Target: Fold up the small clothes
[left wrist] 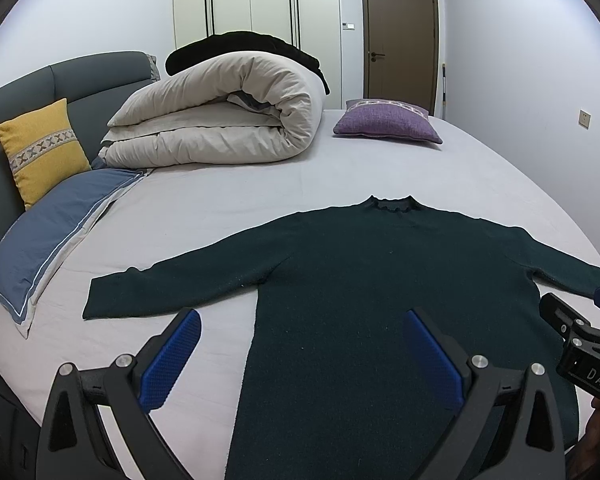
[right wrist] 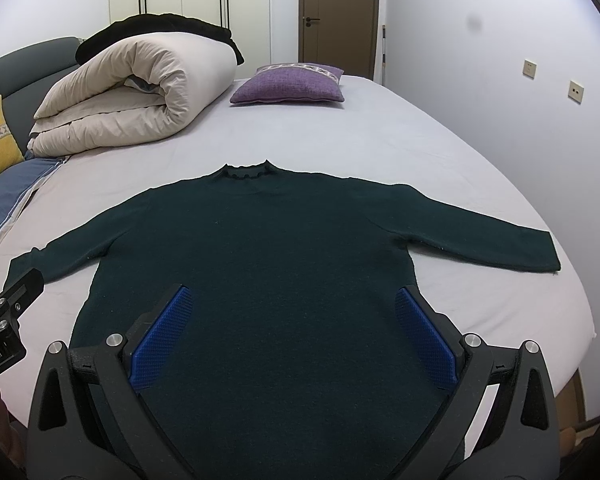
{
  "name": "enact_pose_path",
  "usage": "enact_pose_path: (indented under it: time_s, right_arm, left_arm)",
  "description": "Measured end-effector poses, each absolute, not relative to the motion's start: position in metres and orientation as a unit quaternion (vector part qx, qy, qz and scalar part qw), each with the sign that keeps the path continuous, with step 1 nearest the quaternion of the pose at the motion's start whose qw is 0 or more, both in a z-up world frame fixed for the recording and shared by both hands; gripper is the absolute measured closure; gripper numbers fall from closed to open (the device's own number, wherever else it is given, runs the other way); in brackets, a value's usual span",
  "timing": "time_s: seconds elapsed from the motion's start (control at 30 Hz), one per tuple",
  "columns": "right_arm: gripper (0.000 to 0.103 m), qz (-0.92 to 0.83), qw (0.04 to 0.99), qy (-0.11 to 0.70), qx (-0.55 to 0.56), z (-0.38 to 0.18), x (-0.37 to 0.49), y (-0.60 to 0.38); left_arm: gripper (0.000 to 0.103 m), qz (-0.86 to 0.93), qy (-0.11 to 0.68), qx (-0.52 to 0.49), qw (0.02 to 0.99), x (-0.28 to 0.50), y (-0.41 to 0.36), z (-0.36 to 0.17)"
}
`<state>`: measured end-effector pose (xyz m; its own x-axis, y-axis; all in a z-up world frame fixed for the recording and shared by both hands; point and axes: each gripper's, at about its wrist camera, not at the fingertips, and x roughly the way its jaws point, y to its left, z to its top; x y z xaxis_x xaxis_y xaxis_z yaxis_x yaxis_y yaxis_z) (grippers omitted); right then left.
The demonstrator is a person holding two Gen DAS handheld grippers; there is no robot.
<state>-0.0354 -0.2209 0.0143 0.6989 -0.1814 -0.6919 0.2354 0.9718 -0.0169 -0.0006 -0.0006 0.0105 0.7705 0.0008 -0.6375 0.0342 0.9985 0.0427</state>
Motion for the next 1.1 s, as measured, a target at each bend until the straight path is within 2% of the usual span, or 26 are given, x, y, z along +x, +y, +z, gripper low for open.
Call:
enact_pose_path:
  time_s: [1.1]
  right_arm:
    - [0.0, -0.101, 0.917, 0.382, 0.049, 0.007, -0.03, -0.227]
  left_arm:
    - [0.0, -0.031, 0.354, 0.011, 0.935, 0.008, -0.003, -0.002]
